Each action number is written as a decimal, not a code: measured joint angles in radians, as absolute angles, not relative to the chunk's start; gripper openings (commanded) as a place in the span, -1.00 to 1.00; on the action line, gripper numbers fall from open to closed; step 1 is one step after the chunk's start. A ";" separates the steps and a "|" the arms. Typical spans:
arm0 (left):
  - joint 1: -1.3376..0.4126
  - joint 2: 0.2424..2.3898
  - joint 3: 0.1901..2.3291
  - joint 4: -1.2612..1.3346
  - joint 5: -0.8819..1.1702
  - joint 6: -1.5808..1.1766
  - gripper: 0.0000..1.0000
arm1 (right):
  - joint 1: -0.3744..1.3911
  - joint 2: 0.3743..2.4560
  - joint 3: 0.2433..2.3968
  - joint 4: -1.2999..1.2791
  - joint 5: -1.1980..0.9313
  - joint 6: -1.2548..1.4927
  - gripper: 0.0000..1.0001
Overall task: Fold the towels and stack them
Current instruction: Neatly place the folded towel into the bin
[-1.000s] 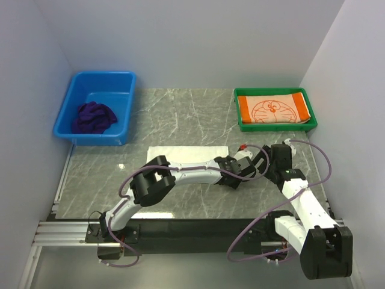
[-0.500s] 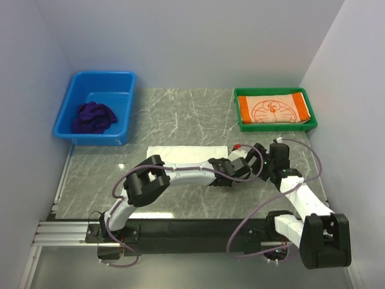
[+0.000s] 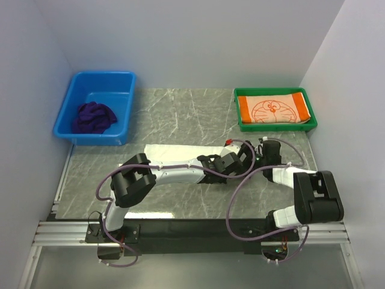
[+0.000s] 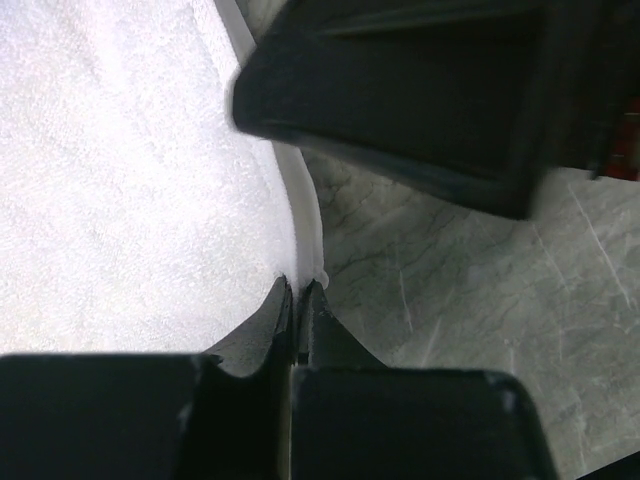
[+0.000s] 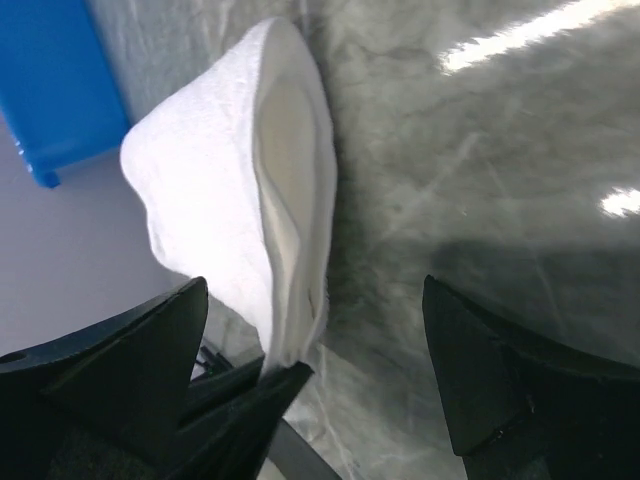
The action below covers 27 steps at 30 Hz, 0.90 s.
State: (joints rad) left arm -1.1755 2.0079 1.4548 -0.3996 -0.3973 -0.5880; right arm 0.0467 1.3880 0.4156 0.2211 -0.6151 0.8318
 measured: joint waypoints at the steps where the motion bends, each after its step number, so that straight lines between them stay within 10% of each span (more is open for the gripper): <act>1: -1.176 2.007 1.455 -0.400 -0.397 -0.588 -0.99 | 0.054 1.412 0.419 0.253 -0.632 0.844 0.89; 17: -1.175 2.006 1.454 -0.396 -0.390 -0.606 -0.99 | 0.196 1.679 0.501 0.548 -0.726 0.965 0.61; 23: -1.175 2.006 1.454 -0.391 -0.390 -0.615 -0.99 | 0.222 1.751 0.509 0.620 -0.742 0.991 0.18; 27: -1.175 2.006 1.454 -0.389 -0.390 -0.618 -0.84 | 0.233 1.763 0.512 0.598 -0.725 0.972 -0.59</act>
